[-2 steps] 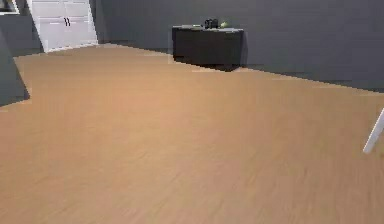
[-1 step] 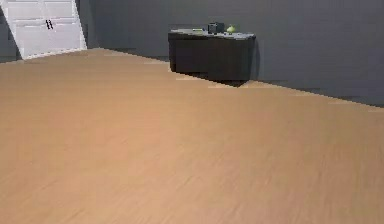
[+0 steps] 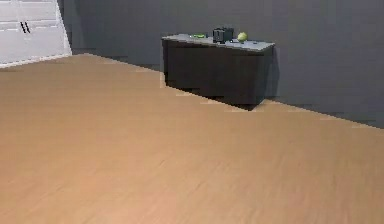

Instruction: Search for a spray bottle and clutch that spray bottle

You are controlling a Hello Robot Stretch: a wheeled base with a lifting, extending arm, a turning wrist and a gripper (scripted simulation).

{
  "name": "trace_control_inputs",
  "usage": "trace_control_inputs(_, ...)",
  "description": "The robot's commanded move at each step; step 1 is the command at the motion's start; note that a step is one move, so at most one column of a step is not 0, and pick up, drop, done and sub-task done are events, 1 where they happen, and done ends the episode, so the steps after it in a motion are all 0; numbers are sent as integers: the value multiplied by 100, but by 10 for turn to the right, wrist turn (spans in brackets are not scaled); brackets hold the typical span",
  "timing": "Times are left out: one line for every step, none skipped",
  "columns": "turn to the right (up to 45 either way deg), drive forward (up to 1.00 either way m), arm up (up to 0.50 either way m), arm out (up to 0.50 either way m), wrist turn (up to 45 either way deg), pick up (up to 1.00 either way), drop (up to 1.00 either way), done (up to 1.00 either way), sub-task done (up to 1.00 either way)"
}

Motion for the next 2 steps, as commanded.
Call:
trace_control_inputs(0, 100, 0, 0, 0, 0, 0, 0, 0)
trace_control_inputs(0, 100, 0, 0, 0, 0, 0, 0, 0)
